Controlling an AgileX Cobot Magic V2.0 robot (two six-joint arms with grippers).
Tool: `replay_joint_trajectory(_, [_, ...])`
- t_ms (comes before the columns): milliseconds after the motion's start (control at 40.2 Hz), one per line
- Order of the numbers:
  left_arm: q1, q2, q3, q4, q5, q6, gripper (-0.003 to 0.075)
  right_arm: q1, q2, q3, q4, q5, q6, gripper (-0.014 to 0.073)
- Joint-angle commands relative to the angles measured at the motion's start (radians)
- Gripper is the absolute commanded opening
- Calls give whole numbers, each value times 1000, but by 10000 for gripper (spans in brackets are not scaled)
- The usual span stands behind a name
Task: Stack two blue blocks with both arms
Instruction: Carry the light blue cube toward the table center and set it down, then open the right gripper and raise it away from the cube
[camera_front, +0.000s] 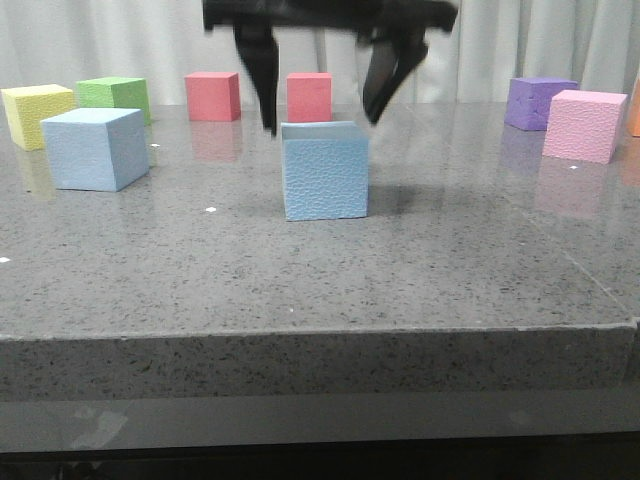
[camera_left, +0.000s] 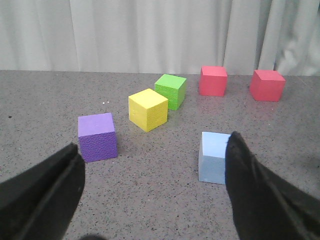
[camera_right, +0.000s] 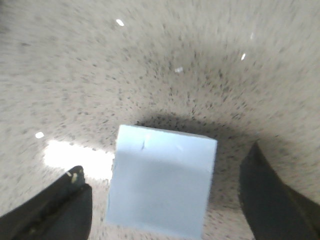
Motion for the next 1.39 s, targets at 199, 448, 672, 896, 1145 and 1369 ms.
replay_joint_trajectory(199, [0,11,-28,-5,-72,-10,567,-89,-291,67,194,-28,-412,603])
replay_joint_trajectory(448, [0,11,-28,-5,-72,-10,567,-137,-536,350,256,-162,-560,603])
replay_joint_trajectory(672, [0,11,-28,-5,-72,-10,567,-137,-776,622,270,-300,-560,603])
replay_joint_trajectory(896, [0,11,-28,-5,-72,-10,567,-137,-964,838,269,-418,-570,603])
replay_joint_trajectory(1145, [0,11,-28,-5,-100,-10,567,-137,-1128,984,269,-533,-570,603])
replay_joint_trajectory(1369, [0,11,-28,-21,-103,-10,567,-137,-1170,1006,269,-562,-570,603])
